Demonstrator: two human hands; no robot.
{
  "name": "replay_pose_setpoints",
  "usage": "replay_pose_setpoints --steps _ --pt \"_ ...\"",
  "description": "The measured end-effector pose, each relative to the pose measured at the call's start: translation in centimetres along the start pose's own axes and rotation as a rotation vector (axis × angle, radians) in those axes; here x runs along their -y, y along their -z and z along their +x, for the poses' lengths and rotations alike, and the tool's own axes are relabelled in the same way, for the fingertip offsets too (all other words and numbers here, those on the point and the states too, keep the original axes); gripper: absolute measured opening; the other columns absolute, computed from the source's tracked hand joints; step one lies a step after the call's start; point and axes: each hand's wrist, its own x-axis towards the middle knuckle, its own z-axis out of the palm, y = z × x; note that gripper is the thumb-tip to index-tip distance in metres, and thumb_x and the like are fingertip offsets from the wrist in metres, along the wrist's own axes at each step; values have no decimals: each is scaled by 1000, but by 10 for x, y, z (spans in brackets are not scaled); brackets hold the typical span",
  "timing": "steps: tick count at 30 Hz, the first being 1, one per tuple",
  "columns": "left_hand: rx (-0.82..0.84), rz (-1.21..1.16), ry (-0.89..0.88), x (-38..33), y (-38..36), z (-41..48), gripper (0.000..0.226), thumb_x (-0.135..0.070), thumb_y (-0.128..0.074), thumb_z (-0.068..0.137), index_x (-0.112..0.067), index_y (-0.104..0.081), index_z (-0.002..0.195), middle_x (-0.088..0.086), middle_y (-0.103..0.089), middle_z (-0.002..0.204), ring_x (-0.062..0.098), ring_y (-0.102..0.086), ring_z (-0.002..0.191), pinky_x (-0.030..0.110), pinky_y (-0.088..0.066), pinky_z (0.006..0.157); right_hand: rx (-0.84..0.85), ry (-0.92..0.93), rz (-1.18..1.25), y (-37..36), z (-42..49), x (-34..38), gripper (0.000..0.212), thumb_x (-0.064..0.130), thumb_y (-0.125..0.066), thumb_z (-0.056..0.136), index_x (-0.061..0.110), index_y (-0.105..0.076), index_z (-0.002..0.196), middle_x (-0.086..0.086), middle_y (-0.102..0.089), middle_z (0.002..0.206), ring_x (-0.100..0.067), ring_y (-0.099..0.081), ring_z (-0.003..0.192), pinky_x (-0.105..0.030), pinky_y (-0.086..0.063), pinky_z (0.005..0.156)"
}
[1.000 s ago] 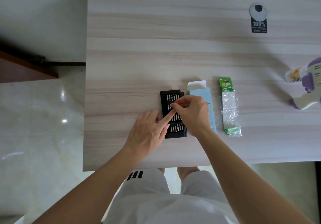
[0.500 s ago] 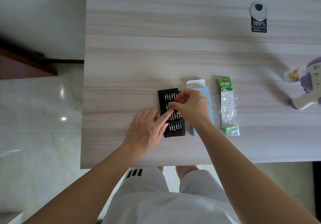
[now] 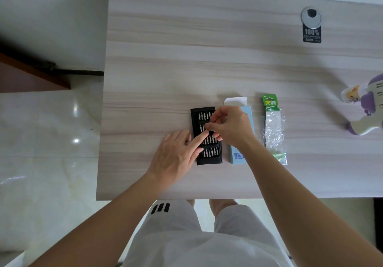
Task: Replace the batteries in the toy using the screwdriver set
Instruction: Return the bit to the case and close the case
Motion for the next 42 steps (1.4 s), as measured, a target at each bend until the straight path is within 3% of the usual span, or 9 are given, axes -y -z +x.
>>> replay_pose_setpoints --steps 7,15,19,22,26,31,38,42 --pt "-20 18 -33 0 2 3 45 -39 -42 101 -27 -49 143 2 -54 91 24 -54 80 38 -46 64 31 -9 17 4 3 1 16 8 -82 76 9 -66 76 -1 -68 56 -17 -69 49 -31 -60 51" --pt "-41 -19 -2 0 6 3 45 -43 -45 99 -25 -57 138 2 -51 87 20 -51 72 35 -46 62 17 92 29 4 -2 -5 12 10 -79 82 13 -68 77 -1 -69 63 -14 -70 53 -31 -62 61" --pt "-37 -21 -4 0 7 3 46 -41 -55 95 -23 -58 137 5 -55 93 21 -54 73 35 -51 63 -176 353 -132 1 -12 -28 8 10 -69 86 16 -74 86 2 -68 77 -19 -67 61 -42 -58 66" --pt "-46 -41 6 0 8 3 47 -42 -56 93 -18 -58 135 6 -54 92 20 -55 71 34 -52 63 -226 580 -306 -7 -26 -40 19 15 -61 91 19 -76 102 -1 -66 90 -28 -65 67 -41 -55 56" --pt "-78 -42 43 0 8 3 51 -48 -48 95 -16 -59 133 4 -51 88 17 -50 67 31 -48 59 -261 694 -497 -14 -34 -45 31 18 -52 93 23 -71 117 -4 -61 95 -28 -62 72 -36 -51 43" --pt "-138 56 -29 4 2 1 49 -45 -51 96 -20 -61 136 4 -55 87 20 -53 69 34 -49 61 -306 687 -598 -24 -35 -48 33 5 -68 85 17 -71 115 -5 -59 96 -26 -58 76 -35 -50 39" --pt "-163 175 -81 2 1 4 45 -44 -46 100 -19 -62 134 3 -57 85 23 -56 72 36 -48 60 -264 626 -499 -30 -34 -54 43 0 -65 85 16 -66 126 -11 -54 99 -33 -56 85 -44 -55 50" --pt "-166 128 -9 -1 0 2 46 -46 -46 98 -22 -62 134 3 -57 86 23 -55 70 37 -49 61 -256 666 -531 -28 -35 -56 42 2 -63 88 13 -64 129 -12 -55 104 -31 -55 86 -46 -56 52"
